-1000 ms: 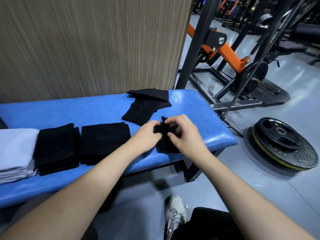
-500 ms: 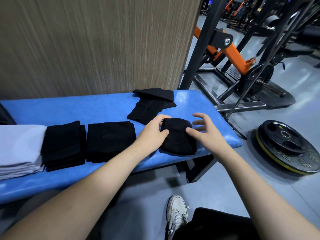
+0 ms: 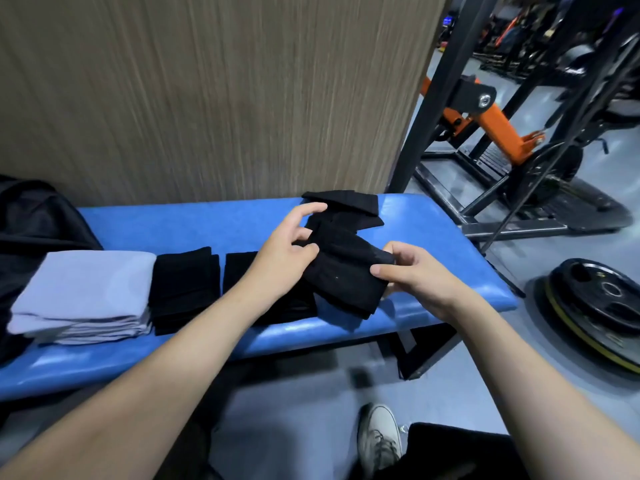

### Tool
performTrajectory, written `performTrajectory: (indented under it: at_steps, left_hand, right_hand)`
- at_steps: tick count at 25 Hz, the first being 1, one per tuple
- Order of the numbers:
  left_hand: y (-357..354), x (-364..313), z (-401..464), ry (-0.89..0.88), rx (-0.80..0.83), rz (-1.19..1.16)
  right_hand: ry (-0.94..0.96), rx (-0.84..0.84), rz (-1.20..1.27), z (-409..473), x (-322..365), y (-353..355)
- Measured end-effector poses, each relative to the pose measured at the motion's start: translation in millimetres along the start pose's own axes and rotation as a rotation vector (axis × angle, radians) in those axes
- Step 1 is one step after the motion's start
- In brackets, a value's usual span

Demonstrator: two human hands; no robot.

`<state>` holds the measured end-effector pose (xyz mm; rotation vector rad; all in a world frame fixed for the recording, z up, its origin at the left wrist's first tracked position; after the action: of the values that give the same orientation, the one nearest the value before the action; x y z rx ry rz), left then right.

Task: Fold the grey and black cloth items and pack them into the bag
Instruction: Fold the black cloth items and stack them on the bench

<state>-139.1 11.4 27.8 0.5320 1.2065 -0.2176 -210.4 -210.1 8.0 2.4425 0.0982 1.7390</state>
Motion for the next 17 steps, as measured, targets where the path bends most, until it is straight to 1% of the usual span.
performTrajectory:
  at_steps: [1, 6, 9, 12, 15, 17]
  left_hand:
    - [8, -1, -4, 0.004, 0.004, 0.018]
    - [51, 6, -23, 0.001, -0.009, 0.102]
    - [72, 13, -32, -0.007, -0.056, 0.117]
    - [86, 20, -37, -0.034, -0.095, 0.214]
    - [92, 29, -38, -0.036, -0.084, 0.379]
    - [94, 34, -38, -0.014, -0.036, 0.479]
  right_hand:
    - [-0.003, 0.011, 0.002, 2, 3, -5]
    - [0.043, 0.037, 0.191, 16, 21, -47]
    - [0.097, -0.015, 0.195, 26, 30, -71]
    - [0.140, -0.109, 0.083, 34, 36, -91]
    - [0.130, -0.200, -0.136, 44, 32, -107]
    - [0.143, -0.213, -0.305, 49, 26, -113]
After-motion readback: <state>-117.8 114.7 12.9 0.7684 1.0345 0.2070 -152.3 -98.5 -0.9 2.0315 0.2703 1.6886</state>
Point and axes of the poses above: each hand's wrist, its own z-axis towards the middle knuckle, its own y-axis out of the back of the hand, x = y × z, the point moved 2 cm from there along z, towards the middle knuckle, and after that the axes turned 11 degrees about -y, right-handed, at the moved point
